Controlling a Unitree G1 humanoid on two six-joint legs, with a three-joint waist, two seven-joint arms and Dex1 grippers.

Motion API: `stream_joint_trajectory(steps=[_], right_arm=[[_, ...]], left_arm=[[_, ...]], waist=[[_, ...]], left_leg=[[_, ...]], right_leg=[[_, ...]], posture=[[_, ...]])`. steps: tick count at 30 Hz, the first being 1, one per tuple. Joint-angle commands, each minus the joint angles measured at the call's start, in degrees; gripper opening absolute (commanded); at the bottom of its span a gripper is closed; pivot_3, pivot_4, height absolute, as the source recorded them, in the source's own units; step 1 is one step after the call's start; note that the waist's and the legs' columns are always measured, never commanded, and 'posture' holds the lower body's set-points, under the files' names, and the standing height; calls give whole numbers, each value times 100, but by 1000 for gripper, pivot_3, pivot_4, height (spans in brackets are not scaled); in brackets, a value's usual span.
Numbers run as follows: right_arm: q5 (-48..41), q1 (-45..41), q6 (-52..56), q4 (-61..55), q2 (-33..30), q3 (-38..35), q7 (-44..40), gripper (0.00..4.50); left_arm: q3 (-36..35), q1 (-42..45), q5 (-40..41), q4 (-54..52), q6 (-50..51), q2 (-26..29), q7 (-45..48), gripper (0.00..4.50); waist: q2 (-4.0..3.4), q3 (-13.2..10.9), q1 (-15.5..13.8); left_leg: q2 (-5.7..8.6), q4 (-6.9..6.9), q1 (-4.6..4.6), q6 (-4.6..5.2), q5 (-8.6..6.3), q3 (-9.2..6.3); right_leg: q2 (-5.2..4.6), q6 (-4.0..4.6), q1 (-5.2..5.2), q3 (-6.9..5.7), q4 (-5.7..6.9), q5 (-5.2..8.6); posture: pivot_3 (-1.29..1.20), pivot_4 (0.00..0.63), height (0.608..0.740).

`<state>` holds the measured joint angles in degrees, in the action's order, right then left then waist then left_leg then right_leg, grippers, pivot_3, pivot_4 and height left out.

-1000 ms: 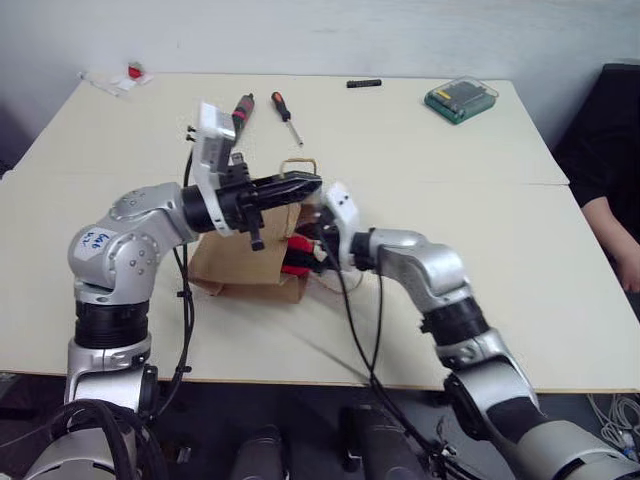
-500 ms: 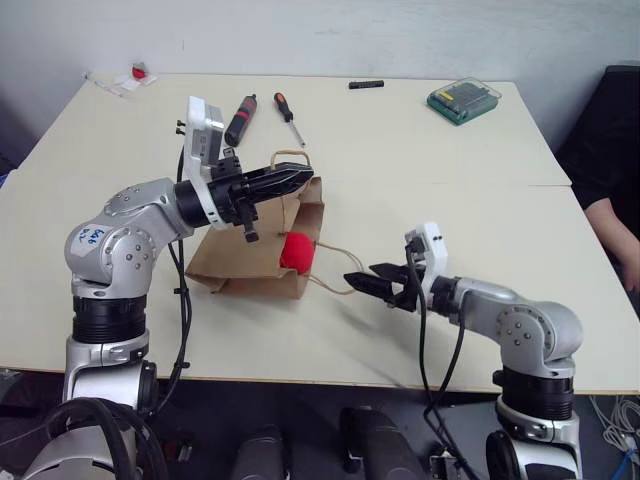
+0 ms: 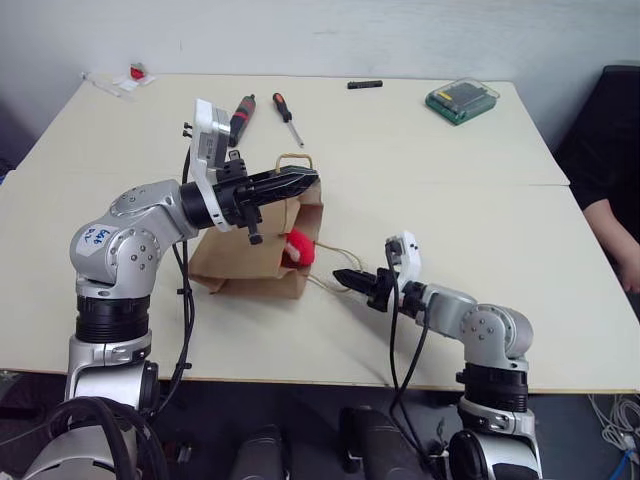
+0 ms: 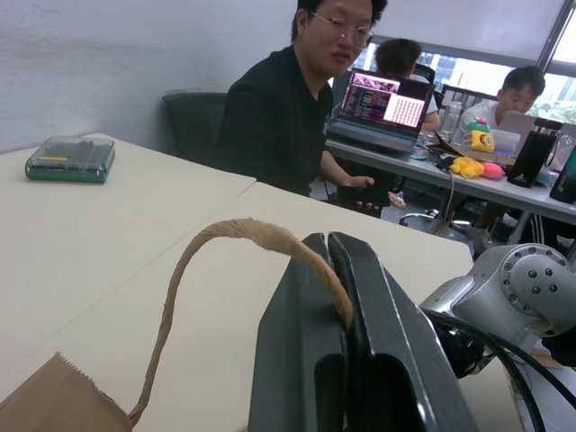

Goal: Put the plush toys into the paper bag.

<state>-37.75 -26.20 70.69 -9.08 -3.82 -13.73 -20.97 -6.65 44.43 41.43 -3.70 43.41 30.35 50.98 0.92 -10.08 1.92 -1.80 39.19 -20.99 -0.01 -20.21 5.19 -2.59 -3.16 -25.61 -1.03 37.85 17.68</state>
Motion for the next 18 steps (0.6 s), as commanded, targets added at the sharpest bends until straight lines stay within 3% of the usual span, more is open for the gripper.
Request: stream_joint_trajectory(steps=[1,2,10,14,18], right_arm=[[-411,-20,-67,-577,-218,-175,-158,334],[-638,-99,-9,-812,-330,-345,-191,43],[-2328,-1148,402,-1618,-1520,-1383,-80,43],[-2420,-1334,287,-1861,-2270,-1103,-144,43],[-2421,-1581,-64,-1917,-2501,-915,-49,43]], left_arm=[[-74,140,28,-129,-97,70,29,0],[-89,145,26,-122,-110,64,16,0],[-310,517,19,453,-334,-191,-209,0],[-214,711,-113,748,-579,-379,-199,0],[-89,866,-212,888,-752,-656,-225,0]], waist=[[-2,-1,-13],[-2,-1,-26],[-4,-3,-33],[-3,-2,-32],[-3,-3,-27]], left_leg=[[1,0,0,1,0,0],[1,0,-2,1,0,-1],[2,1,-7,4,1,-6],[1,-3,-7,5,0,-6],[1,-2,-7,6,0,-3]], right_leg=[[-1,0,0,0,1,0],[-1,0,0,0,1,0],[-3,-2,-1,-8,-2,-1],[-3,-2,1,-9,-10,-1],[-2,-3,-1,-5,-9,-1]], posture=[[0,150,740],[0,150,740],[0,150,740],[0,150,740],[0,150,740]])
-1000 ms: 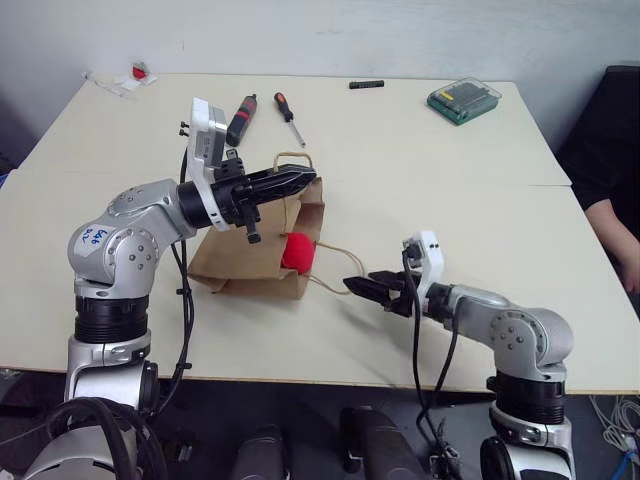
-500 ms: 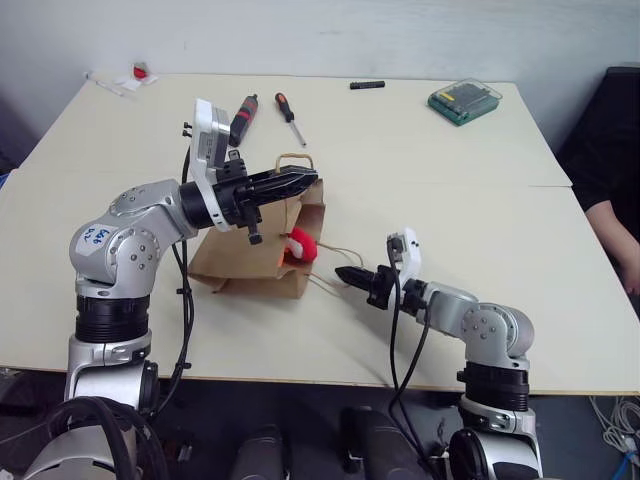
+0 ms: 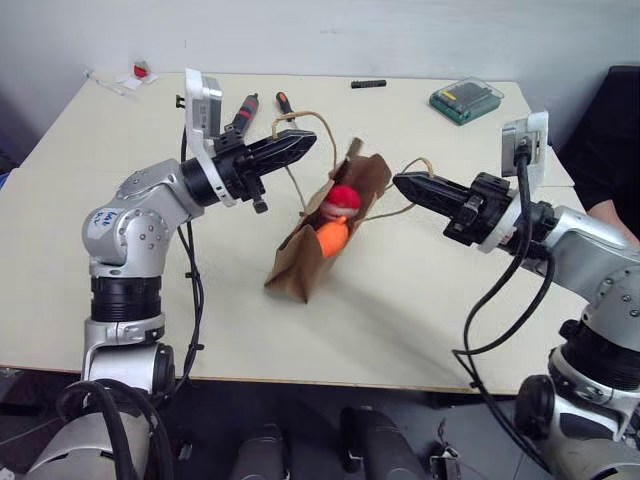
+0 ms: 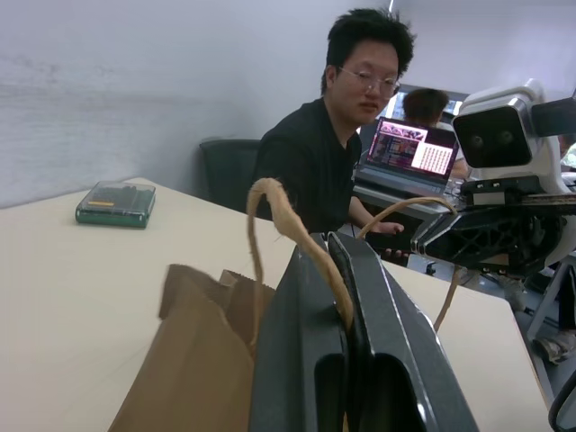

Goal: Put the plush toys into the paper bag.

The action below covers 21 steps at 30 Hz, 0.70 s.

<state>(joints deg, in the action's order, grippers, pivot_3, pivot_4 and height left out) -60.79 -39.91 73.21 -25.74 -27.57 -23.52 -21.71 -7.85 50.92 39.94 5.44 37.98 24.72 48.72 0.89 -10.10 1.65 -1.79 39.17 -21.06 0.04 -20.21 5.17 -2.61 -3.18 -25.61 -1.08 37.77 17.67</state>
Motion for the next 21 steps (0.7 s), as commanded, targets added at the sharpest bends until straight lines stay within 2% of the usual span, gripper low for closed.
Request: stream_joint_trajectory(steps=[1,5,9,15,16,18,20,21], right_arm=[[-93,-202,-378,-256,-166,118,27,43],[103,-156,-813,-276,-159,234,181,43],[-243,-378,-1032,-260,-111,165,348,43],[226,127,-1237,-390,-314,814,261,43],[254,197,-1241,-398,-351,871,256,211],[241,286,-1236,-393,-399,898,248,567],[181,411,-1216,-445,-509,864,188,1306],[143,502,-1192,-493,-603,814,142,1502]], left_arm=[[42,227,-84,-8,-233,-123,3,0],[50,212,-150,20,-311,-146,19,0],[-57,227,-132,59,-297,-45,19,0],[-69,40,-77,-99,-196,-16,-28,0],[-99,0,-21,-158,-109,-12,-55,0],[-158,-61,86,-266,60,23,-80,394],[-225,-162,220,-465,235,126,-30,960],[-258,-240,295,-602,333,213,5,1130]], waist=[[0,0,-3],[0,0,-3],[0,0,-4],[0,0,-6],[0,0,-7],[0,0,-6],[0,0,-4],[0,0,-3]], left_leg=[[0,0,0,0,0,0],[-1,0,-1,0,0,0],[-1,1,-1,0,1,-1],[-2,1,-3,0,1,-1],[-2,1,-2,0,1,-1],[-2,1,-3,1,1,-1],[-2,1,-3,1,1,-2],[-3,1,-3,1,1,-2]], right_leg=[[0,0,0,0,1,0],[0,0,0,0,0,0],[0,0,-1,0,1,0],[-1,0,0,-1,-1,0],[-2,0,0,-1,-1,0],[-2,0,0,-1,-1,0],[-2,0,0,-1,-1,0],[-1,0,0,-1,-1,0]], posture=[[0,150,740],[0,150,740],[0,150,740],[0,150,740],[0,150,740],[0,150,740],[0,150,740],[0,150,740]])
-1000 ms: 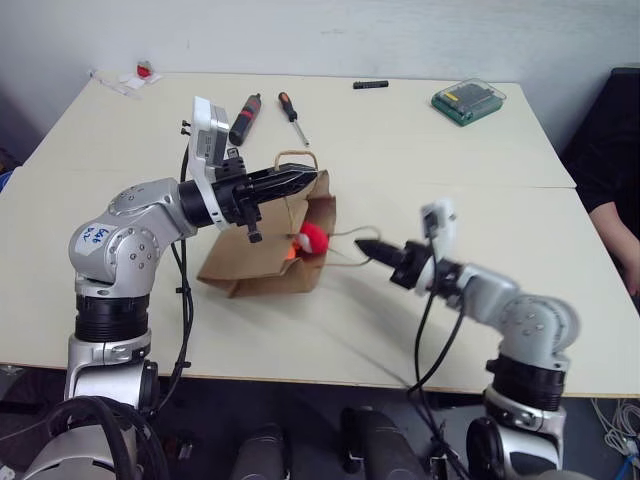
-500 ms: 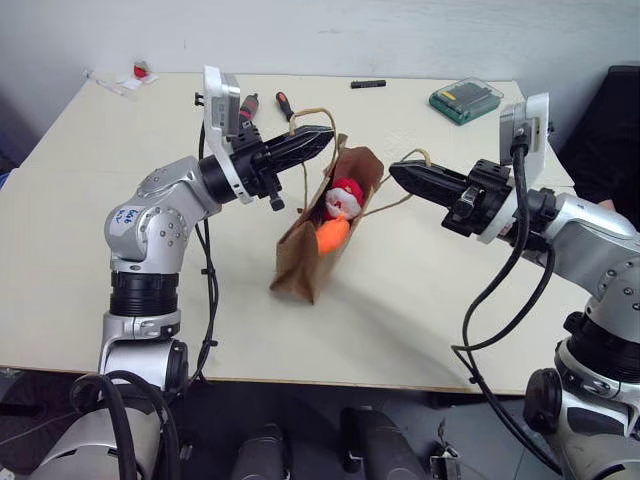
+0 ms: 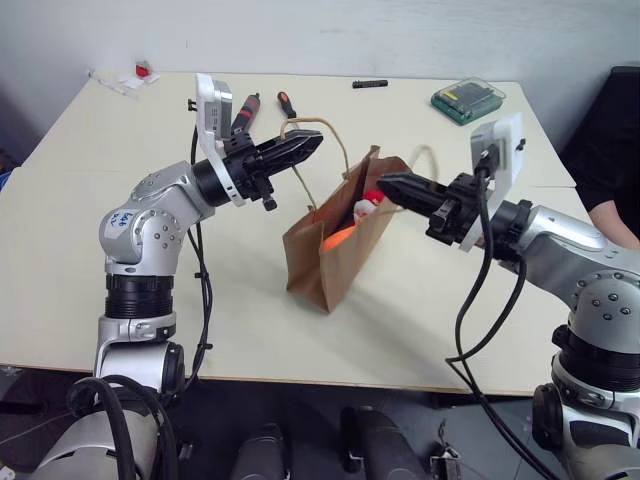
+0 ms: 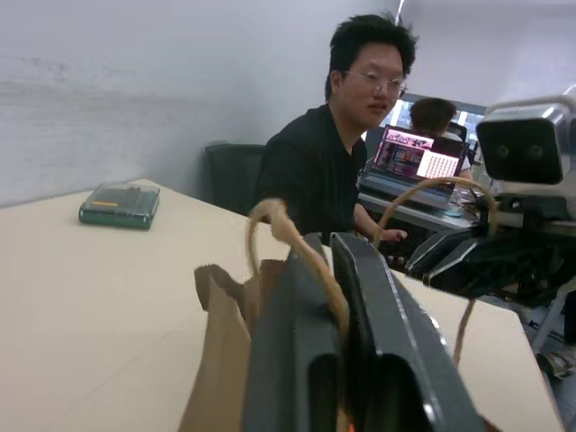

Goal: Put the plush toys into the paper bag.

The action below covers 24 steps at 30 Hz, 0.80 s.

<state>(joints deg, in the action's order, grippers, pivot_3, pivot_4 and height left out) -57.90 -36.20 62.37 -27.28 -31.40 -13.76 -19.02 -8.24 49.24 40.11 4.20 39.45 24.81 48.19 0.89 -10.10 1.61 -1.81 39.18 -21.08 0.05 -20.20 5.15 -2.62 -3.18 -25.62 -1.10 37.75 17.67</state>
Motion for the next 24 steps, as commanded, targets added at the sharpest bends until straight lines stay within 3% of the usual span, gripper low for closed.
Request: stream_joint_trajectory(steps=[1,8,11,16,19,24], right_arm=[[-176,211,-92,-379,-309,-212,-165,1900],[-720,1270,42,-729,-1256,-1123,-463,4238],[-914,1753,43,-782,-1600,-1402,-634,4255],[-1397,1908,-45,-592,-1577,-1463,-400,4255],[-939,2252,-205,-822,-1812,-1197,-767,4255],[-2366,1462,-314,-346,-1430,-1200,112,4255]], left_arm=[[-247,-136,334,-589,263,279,75,1491],[-774,-1054,931,-1513,967,1048,13,3667],[-801,-1629,976,-1863,1033,1229,-11,4460],[-248,-2205,484,-2205,533,1204,75,4460],[108,-2308,260,-2282,248,1052,78,4460],[323,-2184,123,-2193,37,929,93,4460]], waist=[[0,0,1],[0,0,-6],[0,0,-7],[3,-1,-10],[2,0,-42],[3,-1,1]], left_leg=[[-1,0,0,0,0,-1],[-1,-2,2,0,0,-3],[-1,-6,4,1,-1,-3],[2,0,15,2,1,-1],[3,-1,14,1,1,-1],[4,2,12,5,2,2]], right_leg=[[0,0,0,0,0,0],[-2,0,2,1,-2,0],[-2,0,6,1,-7,0],[-4,-1,14,6,-21,-1],[-3,-1,14,6,-23,-1],[-3,-5,13,9,-24,-3]], posture=[[0,150,740],[0,150,740],[0,150,740],[0,150,740],[0,150,740],[0,150,740]])
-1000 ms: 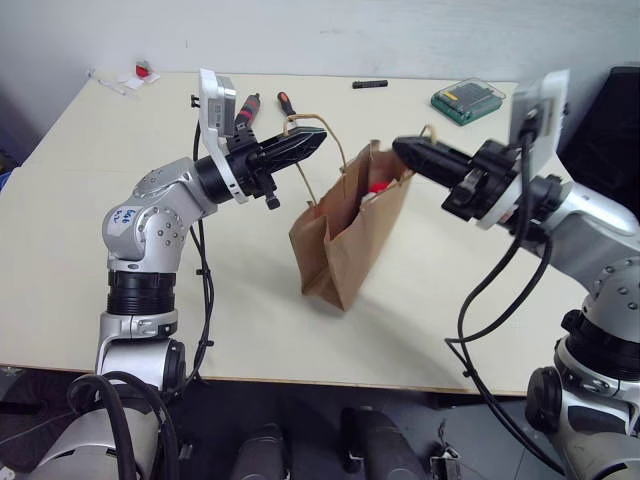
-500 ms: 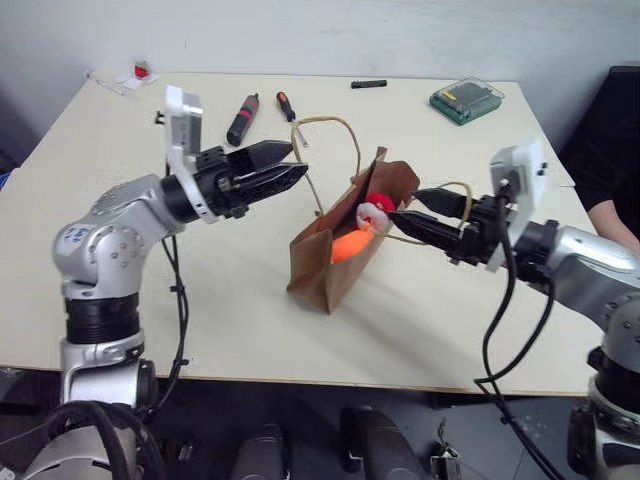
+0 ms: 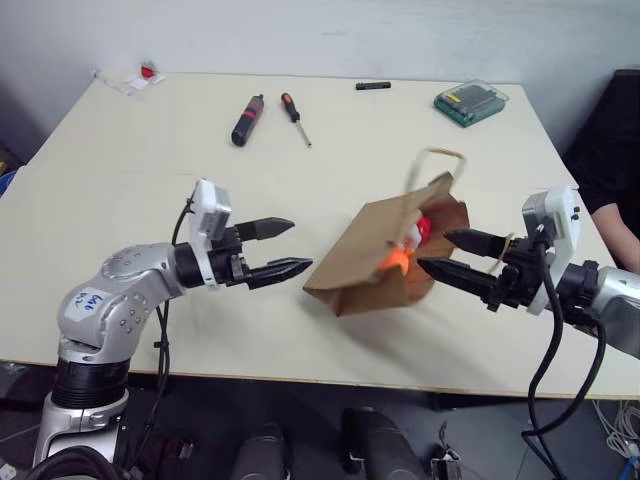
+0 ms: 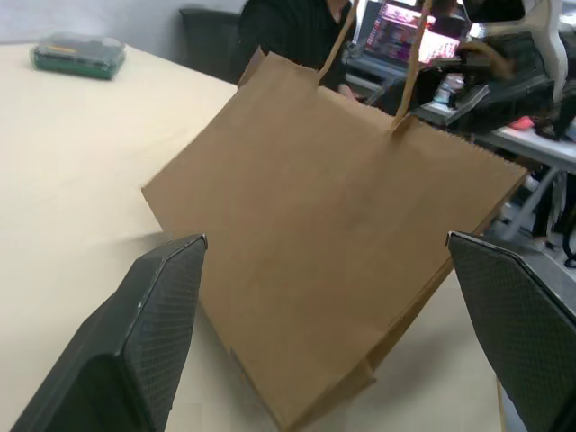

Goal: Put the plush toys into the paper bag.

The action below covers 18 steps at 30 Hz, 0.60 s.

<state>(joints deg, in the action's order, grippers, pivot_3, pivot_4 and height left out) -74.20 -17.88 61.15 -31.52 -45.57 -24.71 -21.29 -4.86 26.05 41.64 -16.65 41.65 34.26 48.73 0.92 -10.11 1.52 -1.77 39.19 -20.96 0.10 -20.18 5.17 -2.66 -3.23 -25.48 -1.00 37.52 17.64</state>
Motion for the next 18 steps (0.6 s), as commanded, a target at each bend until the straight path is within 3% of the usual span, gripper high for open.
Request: stream_joint_trajectory(steps=[1,8,18], right_arm=[[-885,-469,-156,89,-117,-95,352,4255],[-1646,-941,-140,236,-922,-50,386,4255],[-1313,-1643,-190,293,-1302,565,95,4255]], left_arm=[[-33,170,-19,-66,-192,-12,44,4460],[-192,307,22,221,-257,32,62,4460],[-341,568,112,438,-221,-145,-50,4460]], waist=[[0,0,10],[-1,-1,-6],[0,0,-9]], left_leg=[[0,0,4,0,0,3],[-2,-4,-3,3,-1,-1],[-3,-3,-6,4,-2,-3]], right_leg=[[0,0,0,2,3,0],[1,1,-1,-1,-5,1],[0,-1,-2,-5,-9,0]], posture=[[0,150,740],[0,150,740],[0,150,740]])
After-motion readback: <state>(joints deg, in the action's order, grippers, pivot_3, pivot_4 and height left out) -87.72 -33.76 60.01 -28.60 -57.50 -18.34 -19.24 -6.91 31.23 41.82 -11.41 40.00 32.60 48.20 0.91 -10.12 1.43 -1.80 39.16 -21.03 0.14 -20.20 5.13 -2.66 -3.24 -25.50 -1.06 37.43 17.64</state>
